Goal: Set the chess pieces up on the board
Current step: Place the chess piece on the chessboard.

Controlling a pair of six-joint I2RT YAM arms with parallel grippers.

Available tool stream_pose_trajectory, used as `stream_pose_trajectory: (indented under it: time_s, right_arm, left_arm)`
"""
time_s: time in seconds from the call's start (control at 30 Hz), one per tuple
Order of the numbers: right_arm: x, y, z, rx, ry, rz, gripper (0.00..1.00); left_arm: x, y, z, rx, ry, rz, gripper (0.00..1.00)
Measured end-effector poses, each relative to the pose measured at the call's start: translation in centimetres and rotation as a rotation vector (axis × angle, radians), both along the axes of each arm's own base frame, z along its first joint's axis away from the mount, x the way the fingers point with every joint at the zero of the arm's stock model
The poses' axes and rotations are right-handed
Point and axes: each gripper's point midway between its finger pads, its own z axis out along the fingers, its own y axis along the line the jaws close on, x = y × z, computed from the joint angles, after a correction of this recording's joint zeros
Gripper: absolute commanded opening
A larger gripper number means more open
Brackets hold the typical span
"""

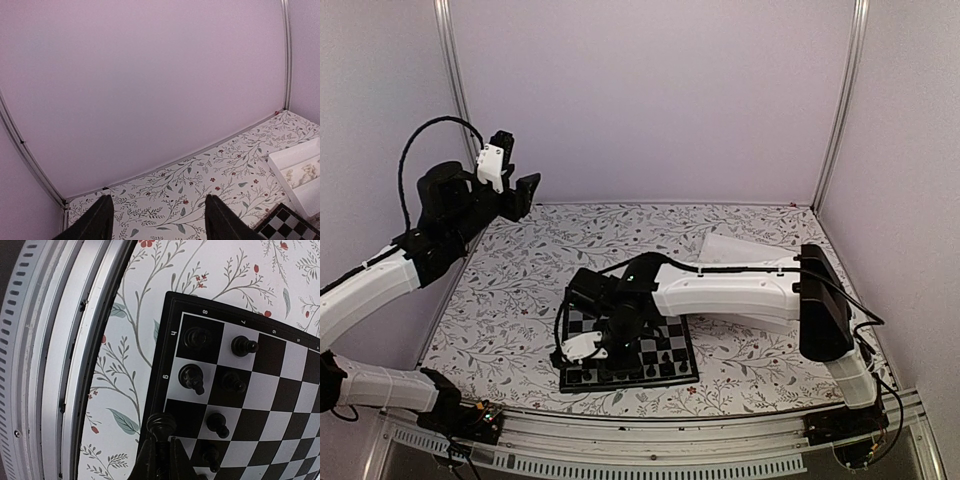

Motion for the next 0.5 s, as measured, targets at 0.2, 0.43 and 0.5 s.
stream_pose_trajectory:
  time_s: [0.2,0.43,0.5]
  right_arm:
    - [0.18,-0.19,-0.65,-0.019,-0.007,-0.004,0.05]
    - [0.48,0.21,-0.89,-0.021,-0.016,-0.008,0.07]
    - [0.58,0.34,-0.91,-0.020,-0.020,-0.009,0.08]
  left_arm:
    - [-0.02,-0.06,0.00,0.000,0.000,-0.004,0.64]
    - [-0.04,-0.12,0.00,0.000,0.000,-0.007,0.64]
    - [-0.04,-0.13,0.00,0.000,0.000,-0.008,0.64]
